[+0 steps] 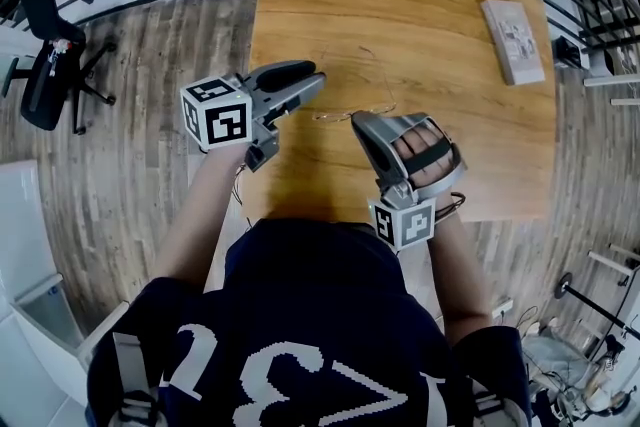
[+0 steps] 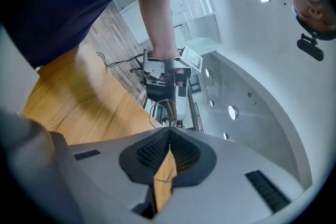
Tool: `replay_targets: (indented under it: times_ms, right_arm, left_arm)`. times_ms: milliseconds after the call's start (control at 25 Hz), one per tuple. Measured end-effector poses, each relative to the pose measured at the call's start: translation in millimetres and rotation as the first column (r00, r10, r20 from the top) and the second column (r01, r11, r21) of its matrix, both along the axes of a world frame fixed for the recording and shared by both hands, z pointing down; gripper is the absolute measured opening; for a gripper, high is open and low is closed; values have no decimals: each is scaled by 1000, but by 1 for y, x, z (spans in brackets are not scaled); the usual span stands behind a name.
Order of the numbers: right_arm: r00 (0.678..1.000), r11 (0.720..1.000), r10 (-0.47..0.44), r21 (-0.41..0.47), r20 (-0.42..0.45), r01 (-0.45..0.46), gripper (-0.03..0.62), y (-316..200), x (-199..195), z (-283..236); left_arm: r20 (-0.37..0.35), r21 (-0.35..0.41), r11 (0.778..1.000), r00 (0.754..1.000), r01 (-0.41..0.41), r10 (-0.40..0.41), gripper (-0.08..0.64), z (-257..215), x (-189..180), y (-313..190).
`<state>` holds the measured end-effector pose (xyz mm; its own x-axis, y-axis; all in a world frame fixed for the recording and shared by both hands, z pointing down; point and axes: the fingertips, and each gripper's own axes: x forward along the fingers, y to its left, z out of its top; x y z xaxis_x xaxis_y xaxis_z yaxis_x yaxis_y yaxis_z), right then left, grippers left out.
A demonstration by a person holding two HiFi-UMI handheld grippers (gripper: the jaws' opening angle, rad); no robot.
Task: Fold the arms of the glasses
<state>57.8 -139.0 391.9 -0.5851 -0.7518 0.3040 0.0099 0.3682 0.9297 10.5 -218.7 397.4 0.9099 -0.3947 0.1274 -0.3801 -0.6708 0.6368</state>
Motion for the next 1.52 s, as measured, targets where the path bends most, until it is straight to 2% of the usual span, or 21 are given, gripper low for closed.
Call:
replay_targets:
  times_ms: [80,200,400,520,680,760,800,880,1000,1080,1160,1240,1520]
  right_arm:
    - [1000,1000,-10,5,-2,10,28,5,-3,0]
    - [1000,1000,-16,9,0,16,28,10,-6,-1]
    - [1000,1000,-20,19,2,20,28,15,-10,-5]
    - [999,999,-32,38,5,32,28,19,-13,-9]
    - [999,997,-50,63,6,49,28,22,-17,-13]
    - [999,997,-53,65,6,52,28,23,-16,-13]
    - [999,997,-53,64,5,52,28,23,-16,-13]
    - [999,997,-49,59,4,48,28,23,-15,-12]
    - [999,998,-41,52,7,40,28,23,-14,-12]
    - [999,998,-42,49,9,42,28,25,-14,-13]
    - [999,998,-46,43,11,45,28,27,-15,-12]
    - [999,998,-48,34,13,48,28,28,-15,-11]
    - [998,998,-54,17,18,53,28,31,-17,-7]
  left_arm:
    - [-28,-22,1000,1000,-16,15,130,-1,1,3]
    - [-64,-47,997,997,-53,50,67,-5,3,7]
    - [-82,-60,988,987,-140,135,55,-11,12,19]
    - [-100,-65,969,968,-237,230,52,-15,26,32]
    - [-171,-92,926,922,-365,347,52,-21,44,50]
    - [-185,-95,910,906,-403,381,52,-22,50,56]
    - [-179,-89,912,908,-399,380,52,-22,50,55]
    - [-151,-66,937,932,-343,330,52,-20,45,45]
    - [-81,-13,984,981,-179,177,54,-16,28,15]
    - [-28,32,996,996,-80,81,82,-12,17,-6]
    - [3,54,998,1000,-26,26,123,-8,13,-23]
    - [7,43,999,1000,-9,9,160,-3,17,-36]
    - [-61,-43,997,996,-68,65,166,12,47,-56]
